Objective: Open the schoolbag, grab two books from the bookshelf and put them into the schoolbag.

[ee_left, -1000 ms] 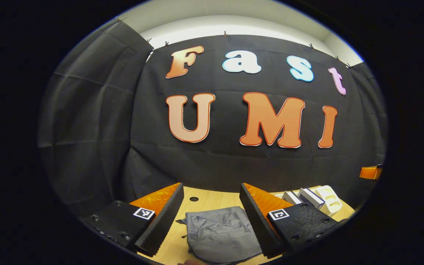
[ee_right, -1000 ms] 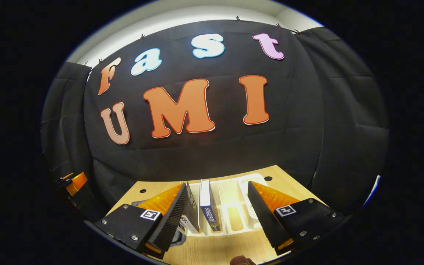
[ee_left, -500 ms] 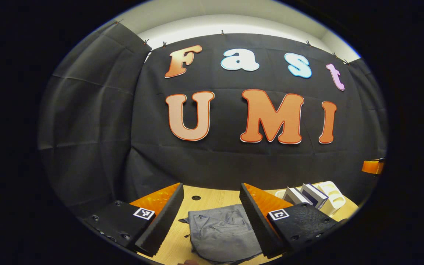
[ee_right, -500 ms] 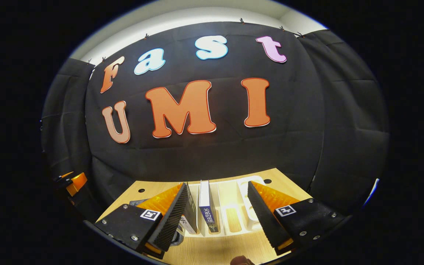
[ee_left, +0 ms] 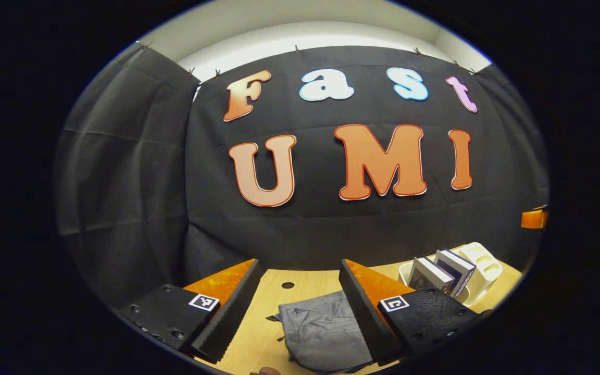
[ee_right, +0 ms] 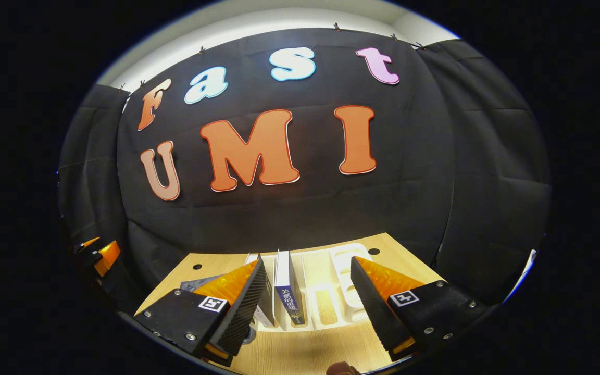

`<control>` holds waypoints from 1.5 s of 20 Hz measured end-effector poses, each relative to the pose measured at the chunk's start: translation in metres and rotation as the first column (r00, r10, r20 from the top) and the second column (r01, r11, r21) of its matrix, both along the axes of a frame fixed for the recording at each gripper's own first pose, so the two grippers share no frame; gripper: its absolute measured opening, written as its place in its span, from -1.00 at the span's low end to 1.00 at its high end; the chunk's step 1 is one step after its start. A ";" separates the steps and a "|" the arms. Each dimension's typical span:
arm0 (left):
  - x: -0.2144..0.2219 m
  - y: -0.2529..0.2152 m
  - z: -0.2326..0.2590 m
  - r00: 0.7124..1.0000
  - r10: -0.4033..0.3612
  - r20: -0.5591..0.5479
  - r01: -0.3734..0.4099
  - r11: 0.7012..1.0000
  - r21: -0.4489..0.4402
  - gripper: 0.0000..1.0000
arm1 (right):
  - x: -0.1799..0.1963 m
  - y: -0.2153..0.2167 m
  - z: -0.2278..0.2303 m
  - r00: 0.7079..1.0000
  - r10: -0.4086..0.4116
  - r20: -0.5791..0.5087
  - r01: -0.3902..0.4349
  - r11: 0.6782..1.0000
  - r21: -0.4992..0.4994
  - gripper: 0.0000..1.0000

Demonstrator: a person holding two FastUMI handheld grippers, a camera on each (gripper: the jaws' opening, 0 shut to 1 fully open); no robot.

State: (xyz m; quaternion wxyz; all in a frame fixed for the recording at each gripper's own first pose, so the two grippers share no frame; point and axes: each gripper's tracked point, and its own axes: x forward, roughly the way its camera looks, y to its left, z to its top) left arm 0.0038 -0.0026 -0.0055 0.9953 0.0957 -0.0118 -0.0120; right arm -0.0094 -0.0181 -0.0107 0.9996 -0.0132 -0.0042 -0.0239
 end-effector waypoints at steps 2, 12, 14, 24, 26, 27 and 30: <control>-0.001 -0.003 -0.006 0.999 -0.019 -0.027 0.019 1.000 0.024 0.92 | -0.002 -0.003 -0.003 1.000 -0.007 -0.007 0.007 1.000 0.000 0.94; -0.004 -0.035 -0.090 0.986 -0.088 -0.145 0.126 0.951 0.281 0.94 | -0.005 -0.024 -0.025 0.997 -0.042 -0.068 0.042 0.999 -0.003 0.94; -0.004 -0.037 -0.121 0.978 -0.090 -0.190 0.155 0.918 0.364 0.94 | -0.005 -0.026 -0.027 0.996 -0.042 -0.076 0.042 0.999 -0.005 0.94; -0.022 -0.050 -0.262 0.913 -0.111 -0.392 0.349 0.709 0.613 0.94 | -0.008 -0.042 -0.052 0.988 -0.070 -0.141 0.069 0.998 -0.011 0.94; -0.030 -0.055 -0.275 0.904 -0.124 -0.409 0.381 0.667 0.640 0.94 | -0.009 -0.047 -0.054 0.986 -0.081 -0.146 0.080 0.997 -0.008 0.94; -0.034 -0.059 -0.280 0.900 -0.130 -0.416 0.395 0.648 0.651 0.94 | -0.010 -0.048 -0.055 0.985 -0.085 -0.151 0.085 0.996 -0.004 0.94; -0.039 -0.071 -0.302 0.874 -0.151 -0.462 0.448 0.618 0.646 0.94 | -0.012 -0.054 -0.061 0.981 -0.096 -0.166 0.099 0.995 0.007 0.94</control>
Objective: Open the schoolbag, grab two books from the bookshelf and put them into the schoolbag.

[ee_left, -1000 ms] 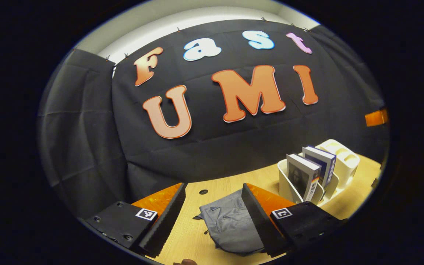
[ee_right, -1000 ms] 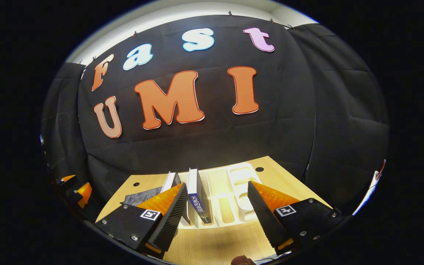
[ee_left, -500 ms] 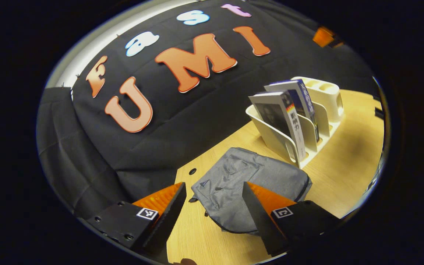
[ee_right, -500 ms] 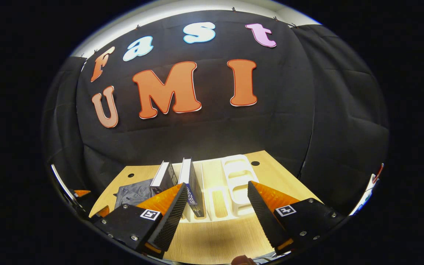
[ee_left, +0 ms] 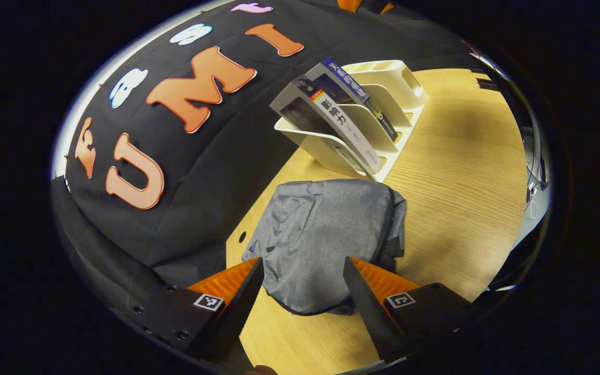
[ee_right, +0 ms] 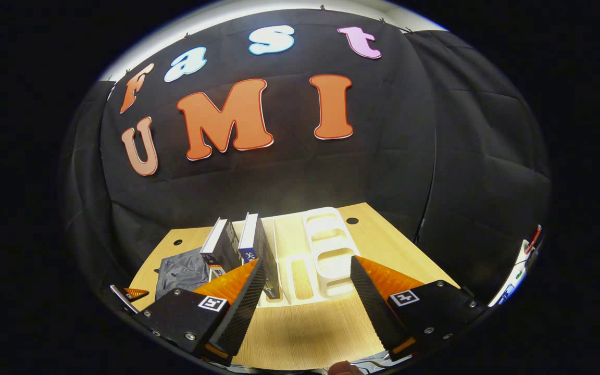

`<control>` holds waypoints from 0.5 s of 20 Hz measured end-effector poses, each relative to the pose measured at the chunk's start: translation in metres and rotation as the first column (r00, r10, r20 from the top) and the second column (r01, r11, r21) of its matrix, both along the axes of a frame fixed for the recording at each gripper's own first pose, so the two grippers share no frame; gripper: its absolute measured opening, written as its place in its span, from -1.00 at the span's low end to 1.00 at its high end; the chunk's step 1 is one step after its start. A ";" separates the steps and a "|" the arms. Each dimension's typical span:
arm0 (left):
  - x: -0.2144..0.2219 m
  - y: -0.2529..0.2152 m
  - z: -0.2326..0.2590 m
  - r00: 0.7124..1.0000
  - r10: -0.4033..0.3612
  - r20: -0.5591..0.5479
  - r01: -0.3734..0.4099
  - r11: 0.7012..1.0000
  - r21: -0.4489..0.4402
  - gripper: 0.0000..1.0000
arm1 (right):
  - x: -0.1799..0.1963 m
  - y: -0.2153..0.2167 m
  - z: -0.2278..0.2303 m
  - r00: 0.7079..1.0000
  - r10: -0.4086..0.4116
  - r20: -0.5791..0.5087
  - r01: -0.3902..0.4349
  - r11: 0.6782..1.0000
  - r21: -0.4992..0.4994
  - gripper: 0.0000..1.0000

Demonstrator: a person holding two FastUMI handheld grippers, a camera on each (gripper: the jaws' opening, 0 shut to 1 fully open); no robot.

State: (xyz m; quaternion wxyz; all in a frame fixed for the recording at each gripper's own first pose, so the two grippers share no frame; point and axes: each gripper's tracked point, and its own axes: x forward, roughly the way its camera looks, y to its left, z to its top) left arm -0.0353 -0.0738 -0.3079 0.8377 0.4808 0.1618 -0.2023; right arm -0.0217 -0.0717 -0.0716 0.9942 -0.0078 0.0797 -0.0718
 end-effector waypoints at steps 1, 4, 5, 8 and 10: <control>-0.001 -0.006 -0.006 1.000 -0.009 -0.016 0.009 1.000 0.002 0.94 | 0.000 -0.001 -0.001 1.000 -0.003 -0.005 0.003 1.000 0.002 0.94; -0.009 -0.021 -0.019 0.998 -0.035 -0.054 0.036 0.999 0.009 0.94 | -0.001 -0.006 -0.008 1.000 -0.015 -0.021 0.015 1.000 0.000 0.94; -0.009 -0.025 -0.024 0.997 -0.042 -0.066 0.043 0.999 0.014 0.94 | -0.003 -0.008 -0.010 0.999 -0.018 -0.027 0.018 1.000 0.001 0.94; -0.006 -0.028 -0.038 0.996 -0.035 -0.088 0.038 0.999 0.032 0.94 | -0.011 -0.017 -0.014 0.999 -0.031 -0.039 0.032 0.999 0.014 0.95; 0.000 -0.027 -0.043 0.995 -0.019 -0.098 0.023 0.999 0.038 0.94 | -0.012 -0.023 -0.017 0.998 -0.043 -0.047 0.044 0.999 0.025 0.95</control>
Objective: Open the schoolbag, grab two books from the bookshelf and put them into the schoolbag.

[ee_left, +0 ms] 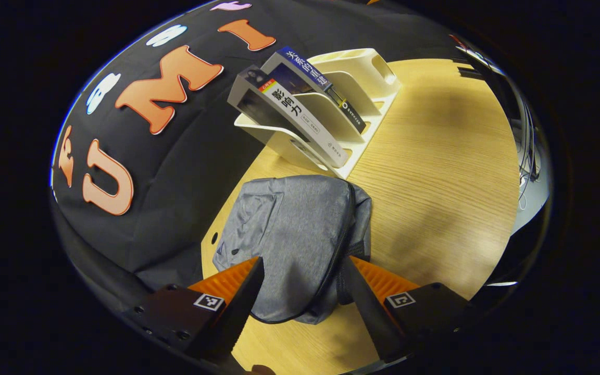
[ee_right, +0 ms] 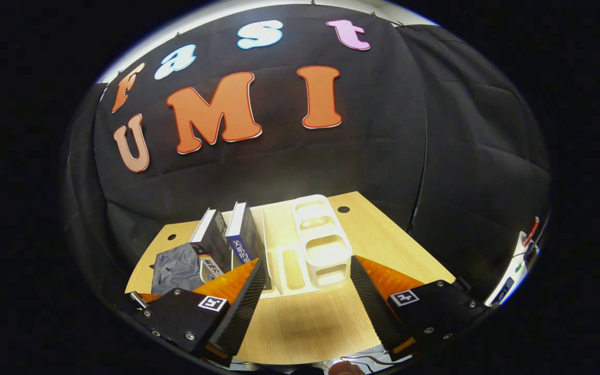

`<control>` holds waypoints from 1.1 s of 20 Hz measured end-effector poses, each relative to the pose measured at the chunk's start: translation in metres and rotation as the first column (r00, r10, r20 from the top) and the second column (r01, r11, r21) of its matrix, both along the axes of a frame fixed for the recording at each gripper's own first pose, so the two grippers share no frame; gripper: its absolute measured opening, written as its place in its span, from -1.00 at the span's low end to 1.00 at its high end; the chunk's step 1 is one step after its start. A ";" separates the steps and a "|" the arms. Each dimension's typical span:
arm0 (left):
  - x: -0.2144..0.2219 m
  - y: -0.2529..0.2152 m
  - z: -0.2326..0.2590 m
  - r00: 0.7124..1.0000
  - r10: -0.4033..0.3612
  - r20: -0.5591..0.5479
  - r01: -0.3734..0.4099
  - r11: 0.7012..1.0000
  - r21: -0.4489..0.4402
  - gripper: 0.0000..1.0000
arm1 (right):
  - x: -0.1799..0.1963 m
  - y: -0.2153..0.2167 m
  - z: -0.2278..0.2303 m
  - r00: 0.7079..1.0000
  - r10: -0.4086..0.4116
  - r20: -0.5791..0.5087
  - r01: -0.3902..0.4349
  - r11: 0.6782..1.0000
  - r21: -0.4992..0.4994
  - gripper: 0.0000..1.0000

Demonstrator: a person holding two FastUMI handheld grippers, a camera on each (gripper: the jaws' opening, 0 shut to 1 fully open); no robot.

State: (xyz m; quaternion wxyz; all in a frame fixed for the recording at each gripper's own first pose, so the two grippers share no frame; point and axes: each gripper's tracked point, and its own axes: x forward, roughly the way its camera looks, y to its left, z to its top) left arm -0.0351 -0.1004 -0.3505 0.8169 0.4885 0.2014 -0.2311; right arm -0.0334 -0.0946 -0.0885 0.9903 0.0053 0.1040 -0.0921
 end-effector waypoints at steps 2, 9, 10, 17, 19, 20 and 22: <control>0.007 0.001 -0.004 1.000 0.013 -0.004 -0.013 1.000 0.009 0.94 | -0.002 -0.005 -0.004 1.000 -0.011 -0.013 0.011 1.000 0.011 0.95; 0.026 -0.002 -0.004 0.998 0.047 -0.030 -0.047 0.999 -0.019 0.94 | 0.000 -0.011 -0.008 0.999 -0.023 -0.029 0.023 0.999 0.027 0.96; 0.026 0.000 -0.008 0.997 0.056 -0.050 -0.057 0.998 -0.015 0.93 | 0.000 -0.011 -0.008 0.999 -0.021 -0.029 0.022 0.999 0.032 0.95; 0.026 -0.010 -0.015 0.996 0.034 -0.082 -0.032 0.999 0.035 -0.58 | 0.008 -0.016 -0.002 0.999 -0.021 -0.025 0.022 0.999 0.029 0.95; 0.027 -0.007 -0.017 0.993 0.063 -0.099 -0.058 0.997 0.057 -0.72 | 0.011 -0.018 -0.001 0.999 -0.022 -0.023 0.023 0.999 0.040 0.95; 0.028 -0.008 -0.019 0.991 0.067 -0.116 -0.061 0.996 0.059 -0.84 | 0.013 -0.017 0.000 1.000 -0.014 -0.022 0.016 0.999 0.050 0.96; 0.029 -0.009 -0.019 0.985 0.084 -0.152 -0.077 0.996 0.048 -0.91 | 0.016 -0.015 0.000 1.000 -0.002 -0.025 0.004 0.998 0.069 0.95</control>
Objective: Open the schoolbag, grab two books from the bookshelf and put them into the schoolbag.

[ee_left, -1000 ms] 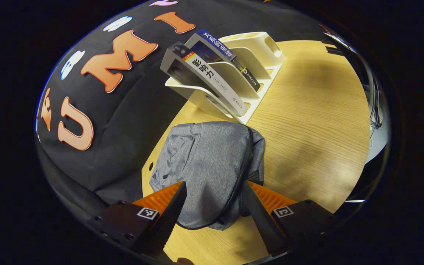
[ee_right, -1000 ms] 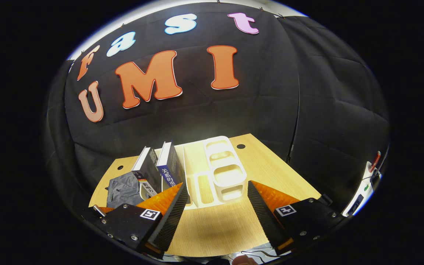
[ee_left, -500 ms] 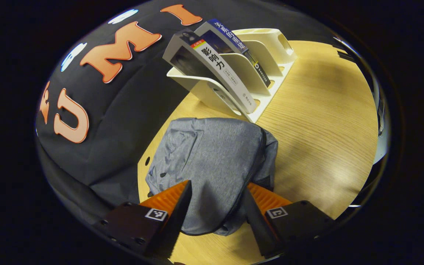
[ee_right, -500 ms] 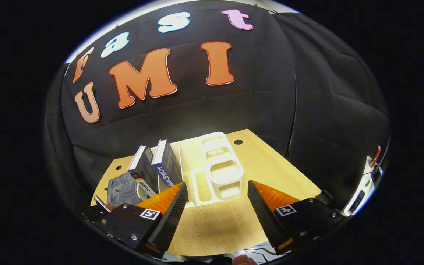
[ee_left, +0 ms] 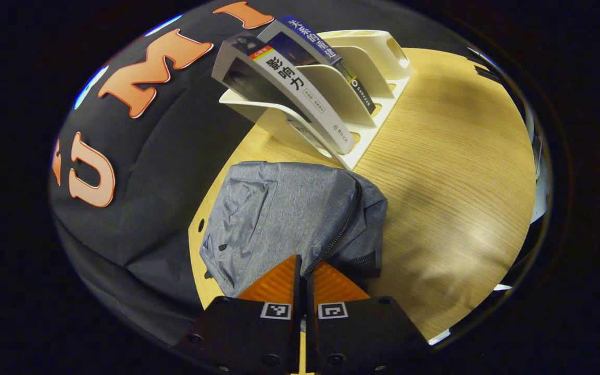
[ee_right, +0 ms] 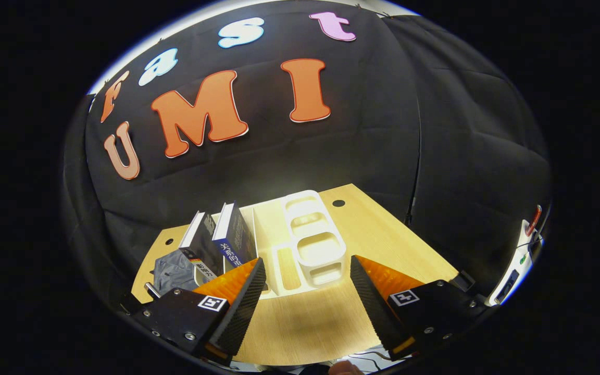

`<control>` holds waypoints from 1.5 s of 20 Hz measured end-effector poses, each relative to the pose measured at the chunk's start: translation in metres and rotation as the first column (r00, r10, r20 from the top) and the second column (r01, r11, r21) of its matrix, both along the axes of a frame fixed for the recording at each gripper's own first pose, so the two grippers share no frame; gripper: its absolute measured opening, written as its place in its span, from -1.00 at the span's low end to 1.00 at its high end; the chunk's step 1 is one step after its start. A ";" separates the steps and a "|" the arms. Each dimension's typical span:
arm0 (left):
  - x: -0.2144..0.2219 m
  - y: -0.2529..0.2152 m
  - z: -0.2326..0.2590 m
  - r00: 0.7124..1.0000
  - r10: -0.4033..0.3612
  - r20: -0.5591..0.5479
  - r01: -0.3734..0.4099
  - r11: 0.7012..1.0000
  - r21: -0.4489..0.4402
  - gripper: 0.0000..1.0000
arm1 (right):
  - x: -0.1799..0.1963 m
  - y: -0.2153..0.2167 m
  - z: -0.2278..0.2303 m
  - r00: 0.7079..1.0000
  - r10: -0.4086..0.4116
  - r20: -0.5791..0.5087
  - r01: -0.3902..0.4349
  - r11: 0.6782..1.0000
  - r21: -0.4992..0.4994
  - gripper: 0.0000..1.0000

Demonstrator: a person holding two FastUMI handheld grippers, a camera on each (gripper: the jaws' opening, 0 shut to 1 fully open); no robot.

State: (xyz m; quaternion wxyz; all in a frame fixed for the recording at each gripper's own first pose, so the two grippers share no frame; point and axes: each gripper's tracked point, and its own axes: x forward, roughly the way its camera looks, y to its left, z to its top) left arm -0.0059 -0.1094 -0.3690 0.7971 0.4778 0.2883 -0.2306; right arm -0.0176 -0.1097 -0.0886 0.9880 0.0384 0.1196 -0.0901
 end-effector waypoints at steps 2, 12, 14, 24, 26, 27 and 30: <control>0.001 0.000 0.003 1.000 0.001 -0.023 -0.001 1.000 -0.010 -0.94 | 0.003 0.004 0.002 1.000 0.015 0.001 -0.015 1.000 0.012 0.96; 0.028 0.011 0.096 0.981 -0.079 -0.175 0.061 0.992 -0.107 -0.97 | -0.001 0.049 0.000 0.999 -0.033 0.009 0.033 0.999 -0.039 0.95; 0.043 0.018 0.131 0.981 -0.077 -0.179 0.051 0.987 -0.150 -0.98 | -0.004 0.064 0.002 0.999 -0.036 0.005 0.037 0.997 -0.061 0.95; 0.139 0.045 0.251 1.000 0.001 -0.029 -0.007 0.979 -0.205 -0.98 | 0.005 0.117 0.025 0.993 0.114 -0.011 -0.114 0.980 -0.161 0.95; 0.149 0.044 0.258 1.000 0.012 -0.015 -0.015 0.978 -0.210 -0.98 | 0.008 0.125 0.028 0.991 0.133 -0.015 -0.133 0.975 -0.177 0.95; 0.155 0.043 0.260 1.000 0.023 -0.019 -0.026 0.975 -0.223 -0.99 | 0.009 0.129 0.031 0.990 0.141 -0.015 -0.141 0.972 -0.186 0.96; 0.163 0.041 0.255 0.998 0.034 -0.047 -0.044 0.971 -0.237 -0.99 | 0.013 0.141 0.031 0.987 0.159 -0.030 -0.162 0.965 -0.207 0.95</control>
